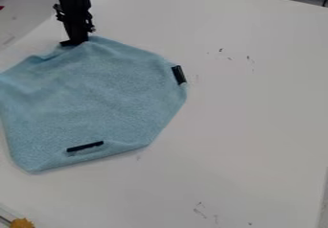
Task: Fold the cloth from top to bottom
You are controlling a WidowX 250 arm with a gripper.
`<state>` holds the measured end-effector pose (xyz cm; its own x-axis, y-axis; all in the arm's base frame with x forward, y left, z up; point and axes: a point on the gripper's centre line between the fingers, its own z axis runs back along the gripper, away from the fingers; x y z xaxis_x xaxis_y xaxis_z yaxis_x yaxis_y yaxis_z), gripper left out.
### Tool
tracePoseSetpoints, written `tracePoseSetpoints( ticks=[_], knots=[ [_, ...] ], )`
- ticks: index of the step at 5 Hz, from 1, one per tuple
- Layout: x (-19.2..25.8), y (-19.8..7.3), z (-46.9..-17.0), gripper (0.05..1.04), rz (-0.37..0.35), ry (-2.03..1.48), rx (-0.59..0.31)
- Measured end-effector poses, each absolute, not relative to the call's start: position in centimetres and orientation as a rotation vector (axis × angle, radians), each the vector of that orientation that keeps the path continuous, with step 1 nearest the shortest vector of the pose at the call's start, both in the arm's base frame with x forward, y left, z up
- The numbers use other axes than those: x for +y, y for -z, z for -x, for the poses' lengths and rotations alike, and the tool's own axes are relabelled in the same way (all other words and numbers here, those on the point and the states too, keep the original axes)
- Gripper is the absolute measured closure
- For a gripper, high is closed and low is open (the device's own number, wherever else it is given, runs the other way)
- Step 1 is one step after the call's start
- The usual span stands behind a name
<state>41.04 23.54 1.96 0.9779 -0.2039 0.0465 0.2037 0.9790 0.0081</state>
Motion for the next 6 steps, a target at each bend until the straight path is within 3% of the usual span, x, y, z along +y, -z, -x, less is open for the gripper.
tracePoseSetpoints(
  ticks=[2, 4, 6],
  knots=[
    [20.7, -9.5, -40.3, 1.017, -0.197, 0.241, -0.155],
    [16.5, -11.1, -35.1, 1.018, -0.109, 0.155, -0.152],
    [13.1, -8.5, -30.7, 1.018, -0.033, 0.150, -0.136]
  ],
)
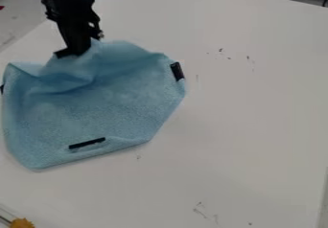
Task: Fold the cloth from top to bottom
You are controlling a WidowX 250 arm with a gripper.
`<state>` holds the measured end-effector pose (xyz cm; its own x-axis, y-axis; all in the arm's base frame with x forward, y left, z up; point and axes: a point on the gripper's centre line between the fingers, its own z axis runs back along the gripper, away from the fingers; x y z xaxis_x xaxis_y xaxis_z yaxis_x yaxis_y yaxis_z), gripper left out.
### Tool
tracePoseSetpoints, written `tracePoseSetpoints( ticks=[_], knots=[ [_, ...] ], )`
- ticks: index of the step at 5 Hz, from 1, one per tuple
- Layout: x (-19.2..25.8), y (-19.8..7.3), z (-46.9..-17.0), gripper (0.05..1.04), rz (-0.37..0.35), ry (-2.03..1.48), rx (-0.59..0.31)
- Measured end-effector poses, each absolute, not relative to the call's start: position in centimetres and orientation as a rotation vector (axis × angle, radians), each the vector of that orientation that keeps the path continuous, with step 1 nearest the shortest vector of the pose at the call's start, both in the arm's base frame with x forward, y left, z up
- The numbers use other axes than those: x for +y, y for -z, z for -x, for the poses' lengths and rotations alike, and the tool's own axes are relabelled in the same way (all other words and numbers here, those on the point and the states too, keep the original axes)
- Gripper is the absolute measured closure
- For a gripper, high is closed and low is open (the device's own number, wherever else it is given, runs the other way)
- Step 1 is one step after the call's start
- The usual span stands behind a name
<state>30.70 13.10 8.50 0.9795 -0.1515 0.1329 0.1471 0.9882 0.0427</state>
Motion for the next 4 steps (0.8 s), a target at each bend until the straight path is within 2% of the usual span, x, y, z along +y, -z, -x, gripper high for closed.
tracePoseSetpoints(
  ticks=[1, 2, 3, 4],
  knots=[
    [12.0, -7.1, -29.8, 0.995, -0.008, 0.167, -0.115],
    [11.4, -7.2, -29.4, 0.833, 0.003, 0.149, -0.116],
    [10.5, -7.3, -28.4, 0.567, 0.057, 0.118, -0.050],
    [9.0, -8.2, -27.4, 0.264, 0.060, 0.060, -0.060]
  ],
)
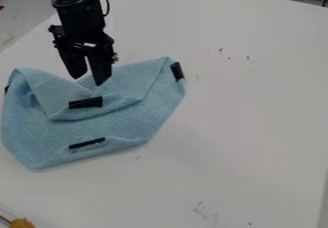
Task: Fold the cloth from top to bottom
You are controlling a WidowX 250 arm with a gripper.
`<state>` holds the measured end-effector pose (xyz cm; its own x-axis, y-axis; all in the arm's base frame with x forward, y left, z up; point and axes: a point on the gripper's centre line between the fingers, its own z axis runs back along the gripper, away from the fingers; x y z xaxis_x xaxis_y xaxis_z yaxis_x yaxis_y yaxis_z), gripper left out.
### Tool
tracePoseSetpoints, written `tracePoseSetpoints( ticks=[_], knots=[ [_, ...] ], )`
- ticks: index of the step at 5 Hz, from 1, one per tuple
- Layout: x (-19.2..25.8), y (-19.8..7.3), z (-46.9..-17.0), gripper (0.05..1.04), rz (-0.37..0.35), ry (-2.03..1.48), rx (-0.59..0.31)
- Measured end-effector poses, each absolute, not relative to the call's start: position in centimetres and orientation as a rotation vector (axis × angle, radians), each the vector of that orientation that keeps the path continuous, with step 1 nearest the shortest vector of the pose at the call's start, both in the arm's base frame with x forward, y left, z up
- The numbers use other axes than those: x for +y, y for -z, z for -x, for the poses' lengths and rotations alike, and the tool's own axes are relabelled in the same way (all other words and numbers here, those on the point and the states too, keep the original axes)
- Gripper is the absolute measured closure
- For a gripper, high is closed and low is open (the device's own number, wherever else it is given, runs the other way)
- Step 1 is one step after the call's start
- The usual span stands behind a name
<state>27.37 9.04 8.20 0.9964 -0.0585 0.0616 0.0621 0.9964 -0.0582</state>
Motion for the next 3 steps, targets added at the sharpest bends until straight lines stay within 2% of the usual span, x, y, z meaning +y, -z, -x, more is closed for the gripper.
tracePoseSetpoints(
  ticks=[1, 3],
  knots=[
    [7.91, -8.08, -26.44, 0.077, 0.059, 0.010, -0.078],
    [7.96, -8.16, -26.45, 0.083, 0.054, 0.040, -0.083]
  ],
)
